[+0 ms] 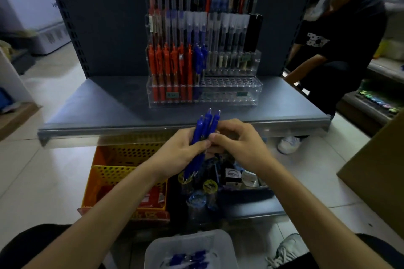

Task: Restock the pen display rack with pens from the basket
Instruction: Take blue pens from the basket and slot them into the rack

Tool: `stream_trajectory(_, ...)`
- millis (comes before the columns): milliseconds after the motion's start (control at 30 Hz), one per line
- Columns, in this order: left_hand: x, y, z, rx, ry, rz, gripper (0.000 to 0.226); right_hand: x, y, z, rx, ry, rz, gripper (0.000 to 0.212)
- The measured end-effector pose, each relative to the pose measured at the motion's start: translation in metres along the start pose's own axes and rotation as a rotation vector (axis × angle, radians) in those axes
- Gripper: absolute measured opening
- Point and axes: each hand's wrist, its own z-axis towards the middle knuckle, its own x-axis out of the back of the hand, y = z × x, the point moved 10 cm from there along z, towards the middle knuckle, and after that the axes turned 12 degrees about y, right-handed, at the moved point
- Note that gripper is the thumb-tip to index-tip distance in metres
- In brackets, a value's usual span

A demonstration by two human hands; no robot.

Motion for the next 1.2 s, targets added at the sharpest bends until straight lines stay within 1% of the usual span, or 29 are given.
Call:
stream_trajectory(100, 0.004, -0.005, 0.001, 0.049, 0.053, -0.087, 0.029, 0.015, -0.009, 0.01, -0.019, 0.087, 0.028, 0.008)
stream_trajectory(167, 0.01, -0.01, 0.004, 0.104, 0.091, -0.173, 0.033, 0.027, -0.019, 0.021, -0.027, 0.136, 0.07, 0.007)
stream_trajectory(233, 0.014, -0.012, 0.009, 0.122, 0.107, -0.215, 0.034, 0.038, -0.03, 0.037, -0.014, 0.17, 0.077, 0.006)
stream_trajectory(333, 0.018, -0.007, 0.016, 0.106, 0.13, -0.294, 0.032, 0.047, -0.045, 0.063, 0.0, 0.197, 0.068, 0.005)
stream_trajectory(433, 0.027, 0.001, 0.025, 0.053, 0.165, -0.337, 0.03, 0.054, -0.06, 0.09, 0.003, 0.222, 0.082, 0.004)
stream_trajectory(533, 0.041, 0.008, 0.035, 0.001, 0.206, -0.363, 0.028, 0.064, -0.078, 0.117, 0.039, 0.298, 0.088, 0.004)
stream_trajectory(667, 0.053, 0.012, 0.044, -0.024, 0.243, -0.394, 0.027, 0.068, -0.09, 0.149, 0.136, 0.377, -0.077, 0.007)
stream_trajectory(767, 0.059, 0.009, 0.051, -0.014, 0.263, -0.399, 0.025, 0.052, -0.077, 0.164, 0.138, 0.377, -0.191, 0.008)
stream_trajectory(867, 0.066, 0.005, 0.054, -0.004, 0.276, -0.392, 0.024, 0.035, -0.061, 0.172, 0.105, 0.38, -0.224, 0.013)
stream_trajectory(933, 0.07, 0.007, 0.055, -0.01, 0.282, -0.392, 0.025, 0.024, -0.054, 0.17, 0.12, 0.346, -0.282, 0.013)
stream_trajectory(1000, 0.075, 0.008, 0.056, -0.019, 0.296, -0.401, 0.025, 0.015, -0.049, 0.163, 0.167, 0.321, -0.392, 0.01)
stream_trajectory(1067, 0.076, 0.008, 0.057, -0.015, 0.302, -0.414, 0.025, 0.009, -0.044, 0.155, 0.195, 0.332, -0.473, 0.01)
stream_trajectory(1200, 0.071, 0.01, 0.055, -0.023, 0.283, -0.407, 0.025, 0.007, -0.046, 0.151, 0.216, 0.391, -0.543, 0.015)
